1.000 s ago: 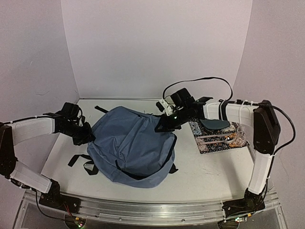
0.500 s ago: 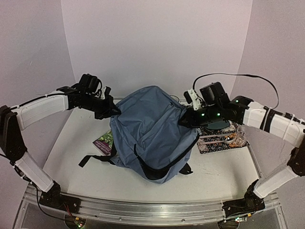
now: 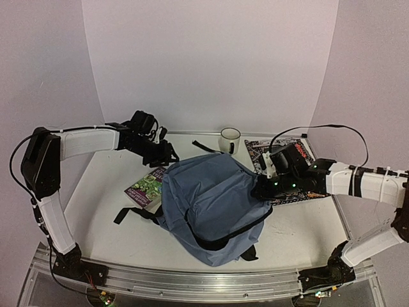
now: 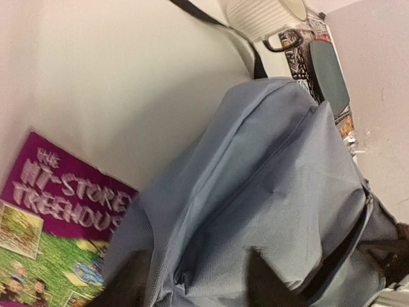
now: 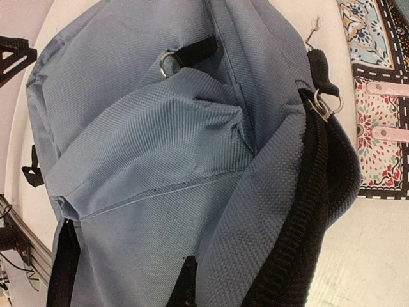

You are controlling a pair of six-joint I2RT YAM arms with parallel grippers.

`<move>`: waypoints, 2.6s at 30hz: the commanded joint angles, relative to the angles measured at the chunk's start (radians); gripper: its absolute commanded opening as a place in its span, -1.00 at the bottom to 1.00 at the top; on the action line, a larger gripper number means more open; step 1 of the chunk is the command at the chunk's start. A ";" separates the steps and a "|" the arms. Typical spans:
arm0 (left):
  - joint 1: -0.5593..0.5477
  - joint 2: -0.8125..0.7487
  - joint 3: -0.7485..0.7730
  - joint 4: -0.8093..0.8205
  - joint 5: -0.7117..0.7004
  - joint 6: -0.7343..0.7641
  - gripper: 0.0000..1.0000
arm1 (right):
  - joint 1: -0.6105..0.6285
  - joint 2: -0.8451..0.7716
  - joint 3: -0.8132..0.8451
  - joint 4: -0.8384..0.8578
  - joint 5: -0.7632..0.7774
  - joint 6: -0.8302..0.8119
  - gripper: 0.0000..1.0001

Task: Pack the student bag
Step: Put down the student bag at the center of the board, then move the student bag to the center of the board, then adjust the student bag at the center of the board.

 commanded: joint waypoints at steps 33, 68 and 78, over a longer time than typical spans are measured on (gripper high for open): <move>0.403 0.030 -0.340 -0.123 -0.526 0.027 -0.02 | 0.006 0.403 0.199 0.469 0.139 0.225 -1.00; 0.078 -0.137 -0.193 -0.008 -0.065 -0.003 0.20 | -0.040 0.029 0.169 0.014 0.436 -0.057 0.97; 0.080 0.204 0.220 0.010 -0.039 0.057 -0.53 | -0.040 0.019 0.140 0.014 0.379 -0.014 0.96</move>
